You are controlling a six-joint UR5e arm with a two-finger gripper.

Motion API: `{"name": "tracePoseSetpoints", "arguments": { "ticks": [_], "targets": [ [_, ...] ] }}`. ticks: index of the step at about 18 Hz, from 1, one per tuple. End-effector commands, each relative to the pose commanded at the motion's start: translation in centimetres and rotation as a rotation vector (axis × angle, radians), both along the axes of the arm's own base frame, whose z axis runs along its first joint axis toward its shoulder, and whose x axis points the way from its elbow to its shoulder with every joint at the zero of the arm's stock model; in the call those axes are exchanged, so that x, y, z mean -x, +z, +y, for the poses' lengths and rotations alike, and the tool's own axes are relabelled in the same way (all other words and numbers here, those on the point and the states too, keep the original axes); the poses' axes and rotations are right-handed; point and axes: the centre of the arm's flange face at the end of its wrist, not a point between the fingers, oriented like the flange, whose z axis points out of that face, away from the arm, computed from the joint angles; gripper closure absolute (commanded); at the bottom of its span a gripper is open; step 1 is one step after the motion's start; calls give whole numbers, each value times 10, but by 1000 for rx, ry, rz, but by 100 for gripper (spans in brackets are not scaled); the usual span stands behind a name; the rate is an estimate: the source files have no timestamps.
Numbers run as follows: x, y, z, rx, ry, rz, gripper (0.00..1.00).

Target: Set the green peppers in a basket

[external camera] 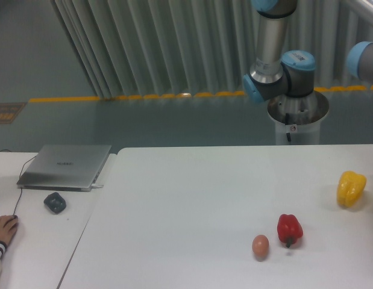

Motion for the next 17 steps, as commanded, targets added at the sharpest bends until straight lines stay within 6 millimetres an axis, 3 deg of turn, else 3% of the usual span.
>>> {"name": "tracePoseSetpoints", "arguments": {
  "ticks": [6, 10, 17],
  "targets": [
    [-37, -20, 17, 26, 56, -61, 0],
    [-43, -30, 14, 39, 56, -78, 0],
    [-48, -27, 12, 34, 87, -78, 0]
  ]
}}
